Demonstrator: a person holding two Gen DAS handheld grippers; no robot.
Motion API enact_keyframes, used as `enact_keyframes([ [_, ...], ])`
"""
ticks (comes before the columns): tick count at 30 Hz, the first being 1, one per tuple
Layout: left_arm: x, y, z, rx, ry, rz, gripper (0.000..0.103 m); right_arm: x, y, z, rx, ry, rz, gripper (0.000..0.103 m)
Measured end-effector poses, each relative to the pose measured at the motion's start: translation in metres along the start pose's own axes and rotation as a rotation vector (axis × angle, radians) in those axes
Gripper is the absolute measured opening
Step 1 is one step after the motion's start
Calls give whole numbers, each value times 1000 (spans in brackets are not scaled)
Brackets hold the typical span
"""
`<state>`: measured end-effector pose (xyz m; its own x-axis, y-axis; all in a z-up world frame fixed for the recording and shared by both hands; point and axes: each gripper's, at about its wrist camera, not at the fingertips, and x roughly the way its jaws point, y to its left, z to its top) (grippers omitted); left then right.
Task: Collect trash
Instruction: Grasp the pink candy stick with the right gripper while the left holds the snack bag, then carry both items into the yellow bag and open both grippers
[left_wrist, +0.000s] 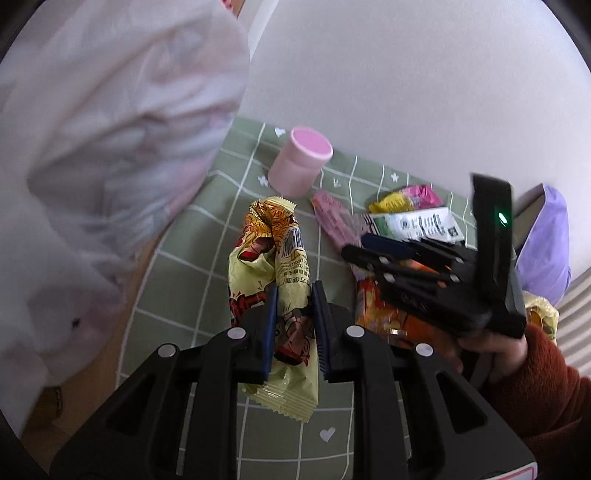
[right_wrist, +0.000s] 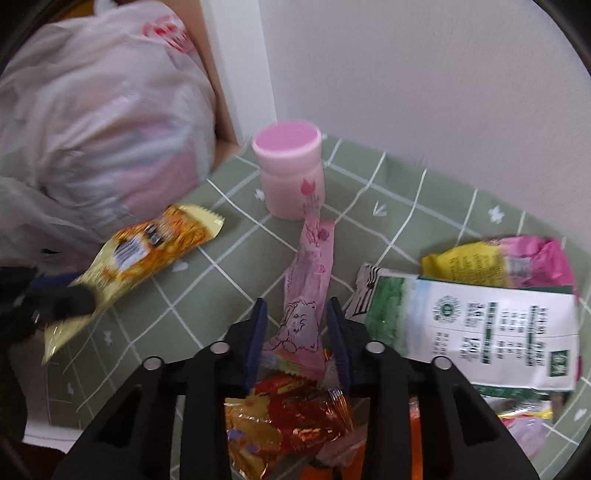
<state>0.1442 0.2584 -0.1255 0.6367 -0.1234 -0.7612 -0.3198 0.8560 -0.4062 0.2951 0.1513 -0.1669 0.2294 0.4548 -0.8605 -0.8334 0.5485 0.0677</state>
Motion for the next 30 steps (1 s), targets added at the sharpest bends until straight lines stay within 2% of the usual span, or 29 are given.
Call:
enact_keyframes([
  [3, 6, 2, -3, -2, 20, -2, 17, 2, -5, -4, 34, 11, 21, 20],
  [7, 15, -4, -4, -12, 31, -27, 18, -28, -18, -13, 95, -55, 36, 19],
  [9, 17, -7, -5, 0, 38, -38, 22, -49, -25, -16, 129, -101, 38, 18],
  [11, 19, -12, -4, 15, 40, -67, 32, -73, -31, -20, 151, -151, 25, 18],
  [13, 17, -18, -3, 33, 29, -89, 37, -94, -36, -25, 161, -192, 1, 18],
  [16, 14, -25, -1, 71, 0, -86, 44, -117, -46, -34, 178, -231, -46, 18],
  [19, 18, -22, 3, 68, -9, -49, 44, -129, -55, -42, 215, -252, -58, 18],
  [22, 32, -16, 4, 54, 22, -26, 44, -140, -64, -56, 241, -263, -64, 18],
  [25, 50, -16, 1, 65, 64, 28, 44, -140, -62, -66, 263, -263, -71, 18],
  [28, 62, -17, 1, 41, 103, 13, 43, -143, -64, -78, 277, -261, -82, 18],
  [30, 68, -22, 4, 44, 118, -10, 27, -146, -65, -86, 286, -261, -92, 18],
])
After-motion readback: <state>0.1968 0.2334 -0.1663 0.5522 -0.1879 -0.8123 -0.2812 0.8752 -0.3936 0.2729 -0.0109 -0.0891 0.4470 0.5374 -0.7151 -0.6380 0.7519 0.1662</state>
